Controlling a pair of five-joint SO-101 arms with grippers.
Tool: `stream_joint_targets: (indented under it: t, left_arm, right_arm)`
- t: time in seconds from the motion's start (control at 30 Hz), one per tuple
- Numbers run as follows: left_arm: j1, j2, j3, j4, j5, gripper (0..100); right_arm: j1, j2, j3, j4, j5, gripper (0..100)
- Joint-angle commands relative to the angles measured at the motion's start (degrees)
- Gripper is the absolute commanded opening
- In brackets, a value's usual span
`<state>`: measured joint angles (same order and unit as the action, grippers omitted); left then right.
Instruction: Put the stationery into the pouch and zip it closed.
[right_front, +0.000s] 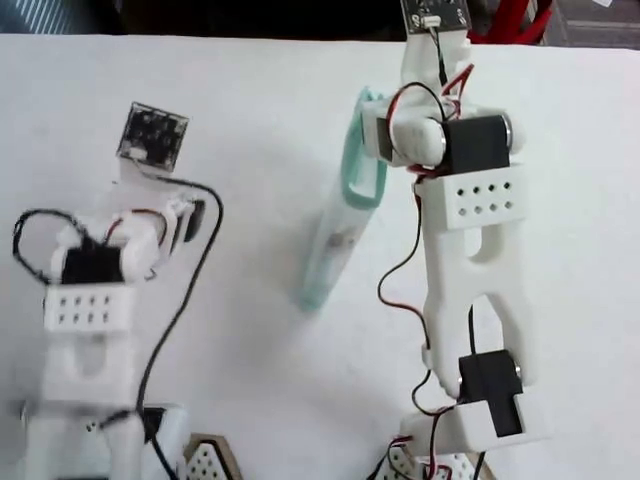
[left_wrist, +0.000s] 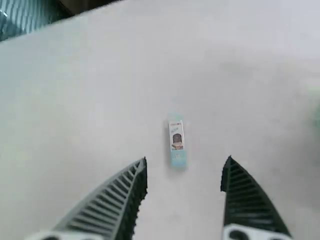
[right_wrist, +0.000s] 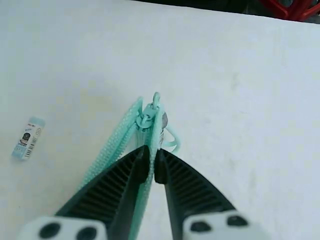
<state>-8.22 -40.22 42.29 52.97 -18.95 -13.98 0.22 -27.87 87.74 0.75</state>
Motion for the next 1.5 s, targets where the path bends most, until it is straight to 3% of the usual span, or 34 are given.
stream_joint_targets:
  t: [0.0,0.4,0.63,0.77,0.9,1.23,1.47]
  left_arm:
    - [-1.45,19.47,-9.58,-0.53,-0.44,24]
    - [-3.21,67.47,-55.56,16.97,1.85,24]
    - [-3.30,84.26,-76.22,27.96,1.85,23]
    - [-3.03,90.68,-84.22,33.76,1.93,14]
    - [-2.86,93.93,-91.25,39.38,1.93,2]
    - [-0.04,93.05,-104.35,49.67,3.16,2]
    - [5.76,72.92,-92.84,49.67,5.80,2]
  right_arm:
    - [-0.66,-0.13,1.41,-0.13,-0.53,1.9]
    - [-0.57,-0.04,1.41,0.13,-0.53,1.9]
    - [-0.31,-0.04,2.20,-0.13,-0.18,1.9]
    - [-0.22,-0.13,2.20,-0.13,-0.18,1.9]
    - [-0.22,0.04,2.20,-0.22,-0.18,1.9]
    - [-0.57,0.13,2.29,-0.48,-0.18,1.9]
    - [-0.31,0.13,2.29,-1.01,-0.18,1.9]
